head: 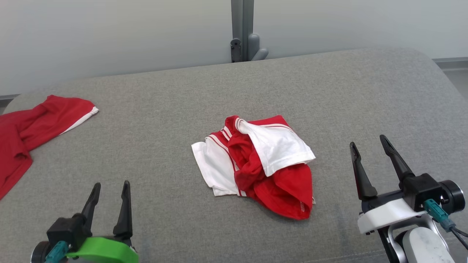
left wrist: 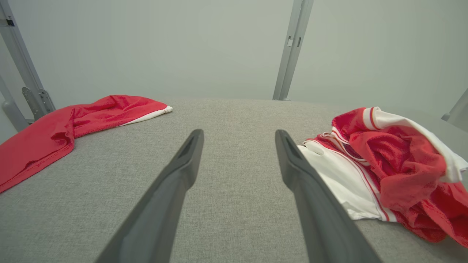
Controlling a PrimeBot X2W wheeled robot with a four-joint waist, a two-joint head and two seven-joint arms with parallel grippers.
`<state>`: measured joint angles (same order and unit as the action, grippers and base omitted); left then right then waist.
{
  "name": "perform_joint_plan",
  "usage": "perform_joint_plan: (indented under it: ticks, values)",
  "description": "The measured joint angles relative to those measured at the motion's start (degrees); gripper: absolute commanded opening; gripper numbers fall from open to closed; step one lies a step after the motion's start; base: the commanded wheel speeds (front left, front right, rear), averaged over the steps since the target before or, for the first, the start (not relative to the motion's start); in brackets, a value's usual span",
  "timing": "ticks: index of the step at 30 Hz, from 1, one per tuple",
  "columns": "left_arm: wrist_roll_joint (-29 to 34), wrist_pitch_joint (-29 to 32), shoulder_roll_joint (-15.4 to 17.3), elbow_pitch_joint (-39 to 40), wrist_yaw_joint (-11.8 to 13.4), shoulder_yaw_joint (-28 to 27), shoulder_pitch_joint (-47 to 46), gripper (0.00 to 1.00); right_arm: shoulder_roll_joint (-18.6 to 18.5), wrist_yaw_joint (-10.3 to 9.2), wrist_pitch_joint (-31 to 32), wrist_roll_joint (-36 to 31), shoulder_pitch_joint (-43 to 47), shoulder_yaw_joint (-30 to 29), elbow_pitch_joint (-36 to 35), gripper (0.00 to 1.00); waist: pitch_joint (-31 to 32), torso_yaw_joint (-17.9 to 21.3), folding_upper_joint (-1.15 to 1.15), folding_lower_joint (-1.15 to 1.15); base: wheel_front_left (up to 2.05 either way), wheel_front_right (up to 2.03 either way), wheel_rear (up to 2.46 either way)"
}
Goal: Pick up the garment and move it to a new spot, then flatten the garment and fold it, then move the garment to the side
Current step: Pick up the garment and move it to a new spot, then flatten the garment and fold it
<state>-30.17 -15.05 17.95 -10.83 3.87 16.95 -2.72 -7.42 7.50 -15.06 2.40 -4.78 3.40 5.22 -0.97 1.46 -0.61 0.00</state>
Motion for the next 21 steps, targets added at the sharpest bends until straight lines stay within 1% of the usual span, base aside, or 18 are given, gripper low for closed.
perform_joint_plan:
  ticks: [6, 9, 14, 21]
  values:
    - [2.7, 0.0, -0.9, 1.0, -2.2, -4.7, 6.6, 1.00, 0.5, 0.00, 0.0, 0.2, 1.4, -1.4, 1.7, 1.00, 0.4, -1.9, 0.00, 0.00, 0.00, 0.00, 0.00]
    - [4.8, 0.0, -1.9, 1.4, -3.8, -6.2, 7.8, 1.00, 0.9, 0.00, 0.0, 0.6, 2.3, -2.4, 3.0, 1.00, 0.4, -2.3, 0.00, 0.00, 0.00, 0.00, 0.00]
    - [7.0, 0.0, -4.6, 1.4, -6.0, -9.2, 9.0, 1.00, 1.7, 0.00, 0.0, 0.2, 4.0, -3.2, 5.9, 1.00, 0.6, -2.5, 0.00, 0.00, 0.00, 0.00, 0.00]
    - [9.7, 0.0, -7.4, 0.7, -8.5, -12.8, 9.5, 1.00, 2.3, 0.00, 0.0, -0.2, 4.3, -2.9, 6.6, 1.00, 0.6, -2.1, 0.00, 0.00, 0.00, 0.00, 0.00]
